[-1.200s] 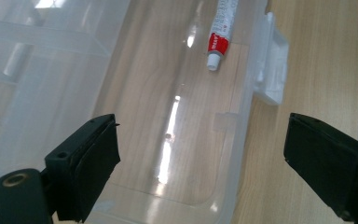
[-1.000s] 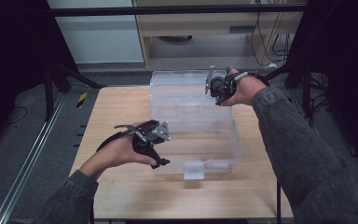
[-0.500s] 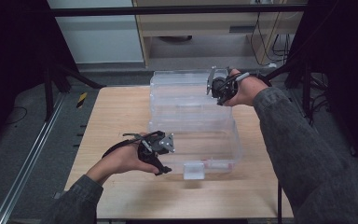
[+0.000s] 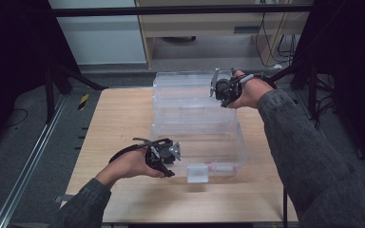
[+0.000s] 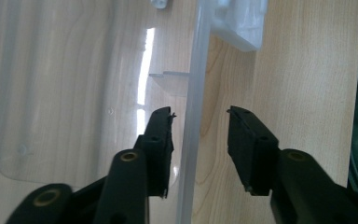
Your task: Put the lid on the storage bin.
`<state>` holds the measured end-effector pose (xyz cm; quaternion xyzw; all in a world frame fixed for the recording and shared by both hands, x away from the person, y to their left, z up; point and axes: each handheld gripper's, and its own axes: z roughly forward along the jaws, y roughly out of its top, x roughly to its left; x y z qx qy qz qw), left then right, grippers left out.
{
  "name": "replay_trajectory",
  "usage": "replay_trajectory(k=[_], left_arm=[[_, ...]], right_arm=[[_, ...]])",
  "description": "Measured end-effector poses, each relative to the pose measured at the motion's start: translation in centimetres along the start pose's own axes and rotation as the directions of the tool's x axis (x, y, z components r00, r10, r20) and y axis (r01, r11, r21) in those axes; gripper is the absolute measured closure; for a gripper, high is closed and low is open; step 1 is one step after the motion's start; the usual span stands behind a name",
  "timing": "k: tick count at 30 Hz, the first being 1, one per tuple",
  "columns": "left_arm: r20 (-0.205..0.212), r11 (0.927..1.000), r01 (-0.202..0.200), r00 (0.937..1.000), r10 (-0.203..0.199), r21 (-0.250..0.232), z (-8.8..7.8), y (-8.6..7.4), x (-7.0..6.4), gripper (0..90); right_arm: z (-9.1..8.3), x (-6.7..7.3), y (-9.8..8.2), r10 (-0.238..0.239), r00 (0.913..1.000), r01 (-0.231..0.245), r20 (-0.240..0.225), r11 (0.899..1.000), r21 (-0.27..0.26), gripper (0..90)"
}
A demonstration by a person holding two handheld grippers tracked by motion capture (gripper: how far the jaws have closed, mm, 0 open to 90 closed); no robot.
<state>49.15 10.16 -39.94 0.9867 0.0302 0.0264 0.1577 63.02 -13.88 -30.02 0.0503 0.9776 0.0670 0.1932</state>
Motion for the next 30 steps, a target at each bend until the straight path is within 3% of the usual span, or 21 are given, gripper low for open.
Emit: replay_trajectory(k=[2,8,23,30], left_arm=[[0.001,1.0000,0.001,1.0000,-0.001,0.004,0.03,0.04,0.04,63.6],[-0.026,0.9998,0.019,0.9995,-0.019,0.010,-0.17,0.03,0.33,82.0],[-0.033,0.9947,0.096,0.9947,-0.097,-0.037,-0.13,-0.36,0.21,82.0],[-0.043,0.9926,0.111,0.9927,-0.113,-0.051,-0.09,-0.51,0.11,81.7]], right_arm=[[0.03,0.01,0.00,0.000,1.0000,0.000,0.000,1.000,-0.004,81.0],[0.03,0.06,0.17,-0.003,1.0000,0.003,-0.001,1.000,-0.002,81.1],[-0.29,0.45,0.64,-0.040,0.9992,0.040,-0.003,0.999,0.000,83.6],[-0.39,0.54,0.80,-0.032,0.9994,0.032,-0.014,0.999,-0.006,84.5]])
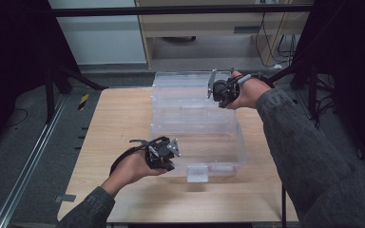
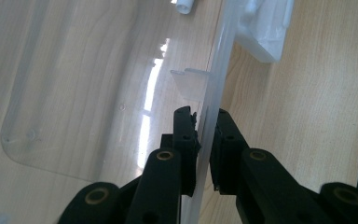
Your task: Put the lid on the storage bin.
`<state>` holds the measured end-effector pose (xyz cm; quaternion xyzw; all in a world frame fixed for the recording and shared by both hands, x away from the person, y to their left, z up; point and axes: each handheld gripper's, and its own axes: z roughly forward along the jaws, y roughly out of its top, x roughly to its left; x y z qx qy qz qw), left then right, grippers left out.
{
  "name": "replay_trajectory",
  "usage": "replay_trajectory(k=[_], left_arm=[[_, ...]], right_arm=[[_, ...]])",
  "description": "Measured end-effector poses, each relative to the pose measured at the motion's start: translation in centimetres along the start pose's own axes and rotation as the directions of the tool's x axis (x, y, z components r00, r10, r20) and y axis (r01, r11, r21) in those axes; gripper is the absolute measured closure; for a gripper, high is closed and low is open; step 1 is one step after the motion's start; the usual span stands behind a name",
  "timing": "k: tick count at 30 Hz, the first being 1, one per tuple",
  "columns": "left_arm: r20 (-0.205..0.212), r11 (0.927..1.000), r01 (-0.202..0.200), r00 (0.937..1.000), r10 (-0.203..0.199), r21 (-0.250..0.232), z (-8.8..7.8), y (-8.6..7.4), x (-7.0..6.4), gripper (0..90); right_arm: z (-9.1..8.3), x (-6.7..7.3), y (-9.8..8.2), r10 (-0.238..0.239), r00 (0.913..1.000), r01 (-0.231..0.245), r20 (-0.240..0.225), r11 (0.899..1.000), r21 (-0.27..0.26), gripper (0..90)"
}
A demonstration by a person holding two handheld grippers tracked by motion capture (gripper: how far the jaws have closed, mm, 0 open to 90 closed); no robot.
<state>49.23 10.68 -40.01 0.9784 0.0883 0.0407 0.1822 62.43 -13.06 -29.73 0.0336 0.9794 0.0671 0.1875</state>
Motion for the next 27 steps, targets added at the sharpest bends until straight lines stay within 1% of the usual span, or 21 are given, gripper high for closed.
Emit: replay_trajectory(k=[2,5,6,7,8,13,14,16,18,21,22,24,27], left_arm=[[-0.004,0.9999,0.010,0.9999,-0.010,-0.006,0.0,-0.1,0.0,81.5],[-0.008,0.9999,0.013,0.9999,-0.013,-0.008,0.0,-0.1,-0.1,81.3],[-0.012,0.9998,0.019,0.9998,-0.019,-0.009,0.0,-0.1,-0.1,81.2],[-0.015,0.9997,0.021,0.9997,-0.021,-0.008,0.0,-0.1,-0.2,81.2],[-0.018,0.9997,0.023,0.9996,-0.023,-0.009,0.0,-0.2,-0.2,81.0],[-0.030,0.9997,0.021,0.9993,-0.021,-0.012,0.0,-0.2,-0.2,80.6],[-0.038,0.9996,0.026,0.9989,-0.026,-0.013,0.0,-0.2,-0.3,80.3],[-0.043,0.9996,0.027,0.9987,-0.027,-0.013,0.0,-0.3,-0.3,80.0],[-0.054,0.9996,0.026,0.9982,-0.026,-0.010,0.1,-0.2,-0.4,79.8],[-0.060,0.9996,0.027,0.9978,-0.027,-0.007,0.1,-0.2,-0.4,79.4],[-0.059,0.9993,0.036,0.9976,-0.037,-0.008,0.1,-0.2,-0.4,79.4],[-0.062,0.9991,0.041,0.9972,-0.042,-0.011,0.2,-0.2,-0.3,79.3],[-0.075,0.9991,0.041,0.9963,-0.042,-0.012,0.2,-0.1,-0.3,79.0]], right_arm=[[-0.1,0.0,0.1,-0.001,1.0000,0.001,-0.004,1.000,0.000,85.0],[-0.3,0.1,0.1,0.001,1.0000,-0.001,-0.008,1.000,0.001,85.4],[-0.4,0.3,0.2,0.002,0.9999,-0.002,-0.010,1.000,-0.006,86.1],[-0.5,0.3,0.3,-0.006,0.9999,0.006,-0.011,1.000,-0.002,86.4],[-0.6,0.4,0.3,-0.004,0.9999,0.004,-0.014,1.000,0.003,86.7],[-0.9,0.7,0.4,-0.003,0.9998,0.003,-0.018,1.000,-0.001,87.0],[-1.1,1.0,0.5,-0.004,0.9998,0.004,-0.019,1.000,0.009,87.2],[-1.3,1.2,0.6,-0.005,0.9998,0.005,-0.022,1.000,0.001,87.4],[-1.5,1.4,0.6,-0.010,0.9998,0.010,-0.019,1.000,0.006,87.4],[-1.5,1.5,0.5,-0.011,0.9999,0.011,-0.011,1.000,0.009,87.1],[-1.5,1.5,0.5,-0.010,0.9999,0.010,-0.009,1.000,0.011,86.9],[-1.4,1.5,0.5,-0.007,1.0000,0.007,-0.007,1.000,0.008,86.9],[-1.5,1.4,0.5,-0.003,1.0000,0.004,-0.006,1.000,0.008,87.1]])
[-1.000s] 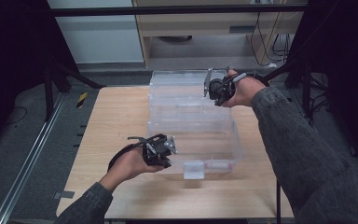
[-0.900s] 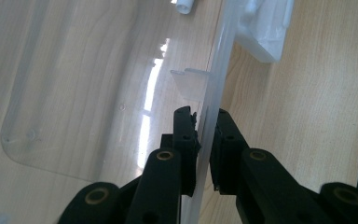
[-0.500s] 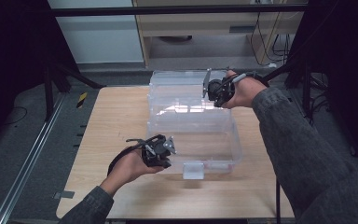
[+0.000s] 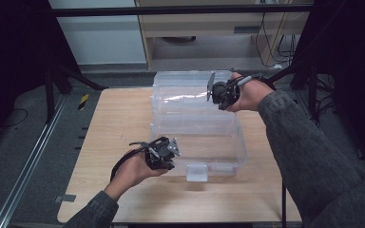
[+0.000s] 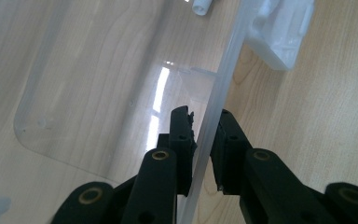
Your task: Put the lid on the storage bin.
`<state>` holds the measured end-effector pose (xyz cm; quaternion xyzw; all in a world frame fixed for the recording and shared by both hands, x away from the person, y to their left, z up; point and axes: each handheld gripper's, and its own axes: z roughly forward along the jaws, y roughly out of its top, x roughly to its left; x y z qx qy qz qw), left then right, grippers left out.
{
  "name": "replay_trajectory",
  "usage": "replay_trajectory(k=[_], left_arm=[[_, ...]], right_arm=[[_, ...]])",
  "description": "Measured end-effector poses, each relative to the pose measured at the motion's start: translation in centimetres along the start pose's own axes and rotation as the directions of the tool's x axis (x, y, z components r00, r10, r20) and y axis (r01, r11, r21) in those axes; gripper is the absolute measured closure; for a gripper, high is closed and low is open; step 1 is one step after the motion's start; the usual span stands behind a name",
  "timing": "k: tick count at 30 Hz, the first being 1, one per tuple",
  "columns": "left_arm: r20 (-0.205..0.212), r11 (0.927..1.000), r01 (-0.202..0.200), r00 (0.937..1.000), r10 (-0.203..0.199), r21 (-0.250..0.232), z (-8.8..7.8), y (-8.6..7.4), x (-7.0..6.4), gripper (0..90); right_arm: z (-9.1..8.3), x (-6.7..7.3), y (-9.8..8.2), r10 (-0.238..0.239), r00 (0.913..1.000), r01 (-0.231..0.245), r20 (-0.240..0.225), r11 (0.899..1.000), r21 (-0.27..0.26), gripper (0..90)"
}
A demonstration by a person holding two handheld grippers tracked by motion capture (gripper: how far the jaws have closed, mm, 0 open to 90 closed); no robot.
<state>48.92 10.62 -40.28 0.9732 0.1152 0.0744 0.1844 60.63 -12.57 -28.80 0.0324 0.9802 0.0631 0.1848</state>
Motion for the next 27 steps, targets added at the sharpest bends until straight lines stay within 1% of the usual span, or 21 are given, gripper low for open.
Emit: replay_trajectory(k=[4,6,9,10,12,14,18,19,21,22,23,24,26,27], left_arm=[[-0.009,1.0000,0.008,0.9999,-0.008,-0.002,0.1,0.0,-0.1,78.6],[-0.007,1.0000,0.007,1.0000,-0.007,0.000,0.1,0.0,0.0,78.5],[-0.010,0.9997,0.026,0.9996,-0.026,-0.003,0.1,0.0,0.0,78.1],[-0.010,0.9997,0.026,0.9996,-0.026,-0.003,0.1,0.0,0.0,78.0],[-0.011,0.9996,0.030,0.9995,-0.030,-0.004,0.1,-0.1,-0.1,77.9],[-0.012,0.9995,0.032,0.9994,-0.032,-0.004,0.1,0.0,-0.1,77.8],[-0.012,0.9994,0.034,0.9994,-0.034,0.001,0.2,0.0,-0.1,77.8],[-0.012,0.9994,0.034,0.9994,-0.034,0.001,0.2,0.0,-0.1,77.8],[-0.012,0.9994,0.034,0.9993,-0.034,0.002,0.2,0.0,-0.1,77.8],[-0.012,0.9994,0.034,0.9993,-0.034,0.002,0.2,0.0,-0.1,77.8],[-0.006,0.9959,0.091,0.9958,-0.091,0.001,0.2,-0.1,-0.5,77.8],[-0.010,0.9952,0.098,0.9951,-0.098,0.002,0.2,-0.1,-0.5,77.7],[-0.016,0.9971,0.076,0.9969,-0.076,0.001,0.2,0.0,-0.4,77.5],[-0.016,0.9974,0.072,0.9973,-0.072,0.000,0.2,-0.1,-0.4,77.4]], right_arm=[[-0.3,0.5,-0.1,-0.013,0.9999,0.013,0.005,1.000,-0.010,87.3],[-0.5,0.8,-0.2,-0.007,1.0000,0.007,0.004,1.000,-0.026,87.4],[-0.7,1.2,-0.5,-0.006,0.9999,0.007,0.012,0.999,-0.036,87.4],[-0.7,1.2,-0.5,-0.006,0.9999,0.007,0.012,0.999,-0.036,87.4],[-1.0,1.9,-0.6,-0.012,0.9997,0.013,0.023,0.999,-0.050,87.3],[-1.0,2.0,-0.5,-0.017,0.9996,0.018,0.024,0.999,-0.045,87.3],[-1.3,2.8,-0.4,-0.034,0.9989,0.035,0.033,0.998,-0.048,87.2],[-1.3,2.8,-0.4,-0.034,0.9989,0.035,0.033,0.998,-0.048,87.2],[-1.5,3.4,-0.6,-0.031,0.9986,0.033,0.043,0.998,-0.055,87.2],[-1.5,3.4,-0.6,-0.031,0.9986,0.033,0.043,0.998,-0.055,87.2],[-1.5,3.6,-0.6,-0.033,0.9984,0.035,0.047,0.998,-0.059,87.1],[-1.6,3.9,-0.7,-0.033,0.9982,0.036,0.051,0.997,-0.063,87.1],[-1.7,4.4,-0.7,-0.038,0.9977,0.041,0.055,0.997,-0.066,86.9],[-1.8,4.5,-0.7,-0.038,0.9977,0.041,0.057,0.997,-0.065,86.9]])
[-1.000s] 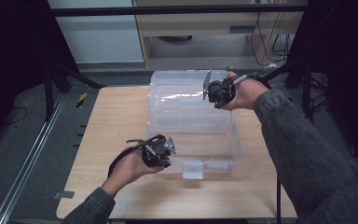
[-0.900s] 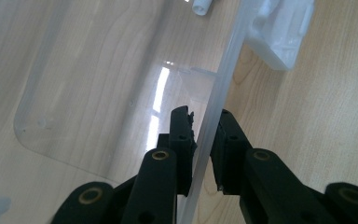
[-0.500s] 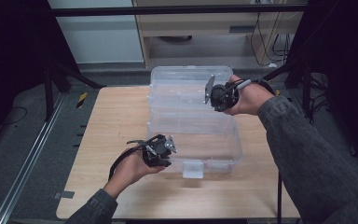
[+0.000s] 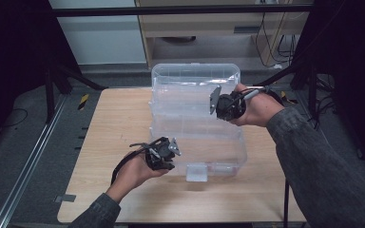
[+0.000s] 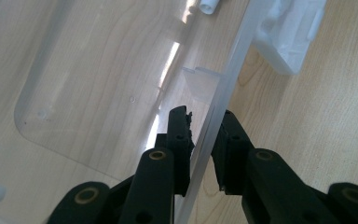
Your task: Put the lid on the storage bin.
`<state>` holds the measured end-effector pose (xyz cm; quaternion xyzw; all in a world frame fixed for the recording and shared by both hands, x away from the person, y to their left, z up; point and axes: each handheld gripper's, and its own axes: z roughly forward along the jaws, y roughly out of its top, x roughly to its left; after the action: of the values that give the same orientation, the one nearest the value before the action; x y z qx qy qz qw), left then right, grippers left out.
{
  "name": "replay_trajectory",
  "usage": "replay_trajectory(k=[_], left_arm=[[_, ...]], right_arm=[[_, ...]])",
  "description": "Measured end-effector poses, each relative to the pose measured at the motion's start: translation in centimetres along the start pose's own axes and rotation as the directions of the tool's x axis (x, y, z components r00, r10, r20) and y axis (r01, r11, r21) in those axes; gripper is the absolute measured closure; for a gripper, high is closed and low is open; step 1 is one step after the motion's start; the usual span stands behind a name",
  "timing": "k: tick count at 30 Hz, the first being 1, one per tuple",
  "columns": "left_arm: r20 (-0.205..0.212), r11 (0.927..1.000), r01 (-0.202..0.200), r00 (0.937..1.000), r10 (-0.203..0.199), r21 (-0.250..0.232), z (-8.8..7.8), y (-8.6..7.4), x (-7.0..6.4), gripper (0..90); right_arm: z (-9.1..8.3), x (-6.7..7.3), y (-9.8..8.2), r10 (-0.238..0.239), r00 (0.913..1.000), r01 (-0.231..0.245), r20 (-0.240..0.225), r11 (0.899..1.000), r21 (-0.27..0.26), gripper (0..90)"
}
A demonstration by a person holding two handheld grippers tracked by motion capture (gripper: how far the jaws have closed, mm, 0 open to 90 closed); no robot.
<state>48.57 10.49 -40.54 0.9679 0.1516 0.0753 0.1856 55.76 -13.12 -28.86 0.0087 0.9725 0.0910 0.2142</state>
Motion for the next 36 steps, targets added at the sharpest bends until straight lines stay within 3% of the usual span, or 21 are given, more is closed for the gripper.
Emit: replay_trajectory(k=[1,2,36], left_arm=[[0.000,1.0000,0.000,1.0000,0.000,0.000,0.0,0.0,0.0,77.3],[-0.006,0.9996,-0.029,0.9996,0.029,-0.003,0.0,0.1,0.2,77.2],[-0.033,0.9992,-0.037,0.9988,0.036,-0.014,0.2,0.0,-0.2,76.1]], right_arm=[[0.0,0.0,0.0,0.000,1.0000,0.000,0.000,1.000,0.000,86.9],[-0.1,0.3,0.0,0.003,1.0000,-0.003,0.005,1.000,0.000,86.7],[-0.6,3.6,-1.3,0.002,1.0000,-0.001,0.006,0.998,-0.066,85.9]])
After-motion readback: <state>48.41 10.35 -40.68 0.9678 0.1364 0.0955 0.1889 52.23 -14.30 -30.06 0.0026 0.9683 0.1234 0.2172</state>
